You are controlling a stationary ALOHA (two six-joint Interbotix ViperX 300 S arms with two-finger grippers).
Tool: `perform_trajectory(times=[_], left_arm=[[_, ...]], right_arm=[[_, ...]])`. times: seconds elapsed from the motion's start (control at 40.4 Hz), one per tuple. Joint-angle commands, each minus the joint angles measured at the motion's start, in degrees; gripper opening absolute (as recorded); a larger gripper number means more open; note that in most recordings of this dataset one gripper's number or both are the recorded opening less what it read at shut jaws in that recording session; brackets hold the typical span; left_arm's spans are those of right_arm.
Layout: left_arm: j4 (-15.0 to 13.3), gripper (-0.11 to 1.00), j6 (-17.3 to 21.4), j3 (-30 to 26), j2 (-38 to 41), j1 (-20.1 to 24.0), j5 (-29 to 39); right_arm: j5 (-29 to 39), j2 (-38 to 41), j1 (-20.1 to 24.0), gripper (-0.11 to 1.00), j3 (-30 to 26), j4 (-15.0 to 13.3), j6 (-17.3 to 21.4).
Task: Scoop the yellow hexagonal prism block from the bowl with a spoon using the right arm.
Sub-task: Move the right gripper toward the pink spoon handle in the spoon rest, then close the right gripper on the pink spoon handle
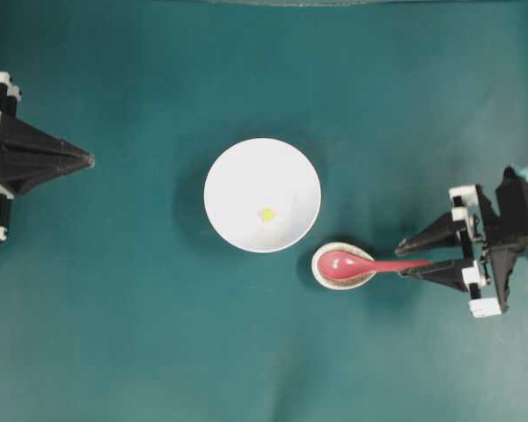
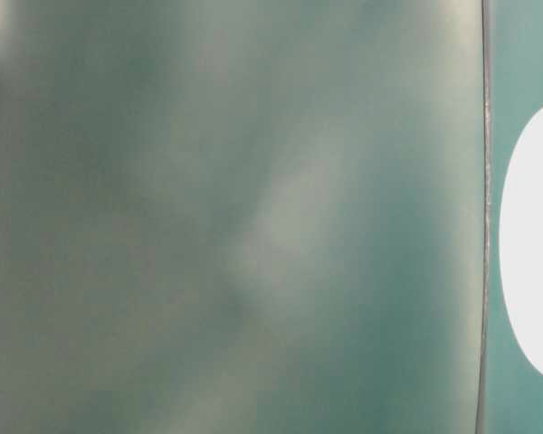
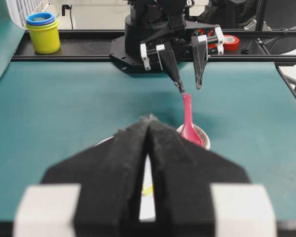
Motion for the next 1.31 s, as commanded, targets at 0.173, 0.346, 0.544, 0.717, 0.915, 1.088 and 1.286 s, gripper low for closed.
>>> perform_trajectory(times=[0.173,0.346,0.544,0.717,0.915,1.088,1.286], left_arm=[[0.2,-0.01,-0.1,-1.4,0.3,0.1,-0.3],[0.2,-0.01,-0.1,-1.4,0.4,0.1,-0.3],[0.2,-0.01,-0.3,-1.3,0.6,0.1,-0.2],[0.2,-0.01,-0.3,-1.3,0.6,0.1,0.0],[0.2,-0.01,-0.3,-1.4,0.6,0.1,0.1],[0.2,-0.01,-0.3,-1.3,0.6,0.1,0.1],[0.2,-0.01,-0.3,-1.3,0.6,0.1,0.1]], right_arm=[[-4.6,8.4,0.6,0.34,-2.2,1.6,-0.2],[-4.6,10.5,0.7,0.33,-2.6,1.6,-0.2],[-4.5,10.9,1.4,0.33,-2.7,1.6,-0.2],[-4.2,10.9,1.5,0.33,-2.7,1.8,-0.2],[-4.1,11.0,1.5,0.34,-2.9,2.2,-0.2],[-4.0,11.3,1.6,0.36,-3.3,3.0,-0.2],[-4.0,11.3,1.5,0.42,-3.3,3.2,-0.2]])
